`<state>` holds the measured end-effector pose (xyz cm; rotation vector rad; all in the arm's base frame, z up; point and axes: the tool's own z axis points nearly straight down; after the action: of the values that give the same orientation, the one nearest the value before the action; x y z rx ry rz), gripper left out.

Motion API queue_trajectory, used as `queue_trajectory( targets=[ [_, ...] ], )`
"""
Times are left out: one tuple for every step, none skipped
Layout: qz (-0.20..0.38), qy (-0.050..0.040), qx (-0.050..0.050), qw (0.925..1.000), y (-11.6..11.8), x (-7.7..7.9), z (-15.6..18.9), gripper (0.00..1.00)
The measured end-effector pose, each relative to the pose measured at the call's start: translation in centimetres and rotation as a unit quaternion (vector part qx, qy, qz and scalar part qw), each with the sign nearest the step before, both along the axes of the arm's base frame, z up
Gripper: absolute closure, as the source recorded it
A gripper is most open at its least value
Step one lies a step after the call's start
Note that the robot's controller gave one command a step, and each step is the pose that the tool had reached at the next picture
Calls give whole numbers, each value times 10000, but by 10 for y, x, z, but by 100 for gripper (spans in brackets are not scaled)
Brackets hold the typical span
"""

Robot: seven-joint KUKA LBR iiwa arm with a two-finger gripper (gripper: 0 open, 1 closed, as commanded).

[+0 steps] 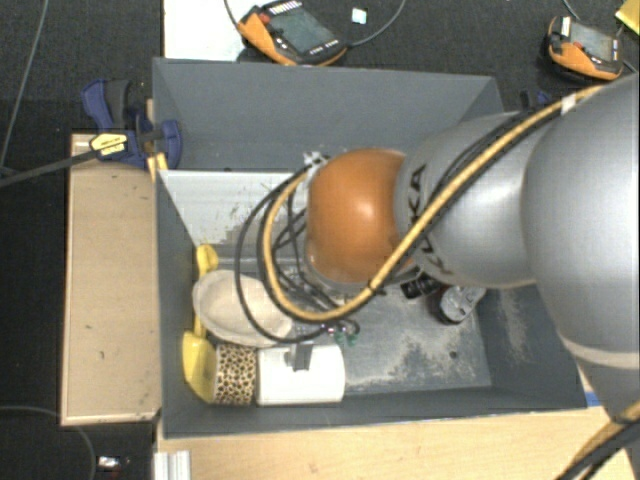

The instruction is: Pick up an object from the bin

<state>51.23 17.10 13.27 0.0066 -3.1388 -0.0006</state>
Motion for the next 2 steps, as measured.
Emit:
queue_trajectory(
  targets=[
    [-35, -39, 7, 10000, -1, 2, 4, 0],
    [-384, -47, -4, 9993, 46, 34, -36, 0]
  ],
)
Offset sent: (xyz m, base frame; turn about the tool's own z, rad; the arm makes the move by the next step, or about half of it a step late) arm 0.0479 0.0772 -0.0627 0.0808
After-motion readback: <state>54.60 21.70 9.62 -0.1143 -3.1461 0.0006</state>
